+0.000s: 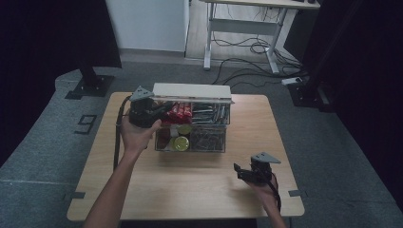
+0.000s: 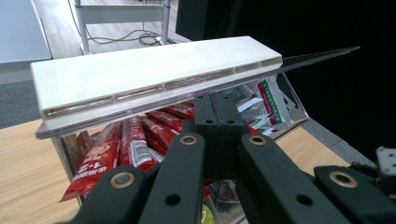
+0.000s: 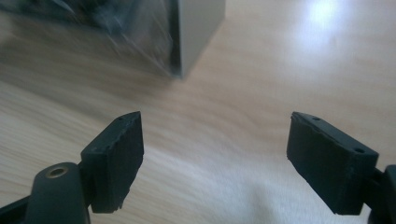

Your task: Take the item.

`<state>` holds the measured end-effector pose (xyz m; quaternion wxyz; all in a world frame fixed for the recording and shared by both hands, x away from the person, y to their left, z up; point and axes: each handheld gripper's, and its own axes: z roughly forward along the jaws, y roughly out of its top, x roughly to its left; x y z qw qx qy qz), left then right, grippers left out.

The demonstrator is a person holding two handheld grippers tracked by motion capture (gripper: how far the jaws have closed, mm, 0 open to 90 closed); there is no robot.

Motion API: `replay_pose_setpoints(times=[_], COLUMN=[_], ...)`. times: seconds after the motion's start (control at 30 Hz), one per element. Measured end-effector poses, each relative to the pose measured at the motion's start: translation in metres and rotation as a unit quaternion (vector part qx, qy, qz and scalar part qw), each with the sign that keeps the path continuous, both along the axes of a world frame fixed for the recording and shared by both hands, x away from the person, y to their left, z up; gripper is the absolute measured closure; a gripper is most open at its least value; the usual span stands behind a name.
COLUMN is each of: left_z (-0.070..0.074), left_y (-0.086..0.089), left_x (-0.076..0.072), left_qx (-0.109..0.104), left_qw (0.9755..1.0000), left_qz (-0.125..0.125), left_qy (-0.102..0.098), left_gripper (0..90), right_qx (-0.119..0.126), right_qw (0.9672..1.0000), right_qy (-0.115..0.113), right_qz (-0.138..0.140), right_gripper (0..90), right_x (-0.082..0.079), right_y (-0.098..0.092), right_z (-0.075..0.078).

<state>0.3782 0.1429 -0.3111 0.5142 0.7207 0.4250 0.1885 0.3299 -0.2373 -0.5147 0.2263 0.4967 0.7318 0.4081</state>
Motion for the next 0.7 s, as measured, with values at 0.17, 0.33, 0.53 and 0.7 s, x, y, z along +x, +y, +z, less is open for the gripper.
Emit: replay_pose_setpoints(times=[0.17,0.33,0.53,0.7], left_z=[0.002,0.001,0.001,0.002], left_y=[-0.002,-0.002,-0.001,-0.001], left_x=[0.000,0.000,0.000,0.001], left_qx=[0.004,0.004,0.002,0.003], left_qw=[1.0000,1.0000,1.0000,1.0000], left_qz=[-0.001,0.000,-0.001,-0.002], left_qy=[0.002,0.002,0.003,0.005], left_gripper=[89.9,89.8,90.0,90.0], right_qx=[0.024,0.035,0.043,0.048], right_qw=[0.9992,0.9986,0.9980,0.9972], right_qy=[-0.031,-0.040,-0.046,-0.056], right_qz=[-0.003,0.002,0.005,0.013], right_gripper=[19.8,20.6,21.2,23.6], right_x=[-0.001,0.001,0.004,0.004], right_y=[0.003,0.004,0.005,0.007], right_z=[0.023,0.039,0.053,0.062])
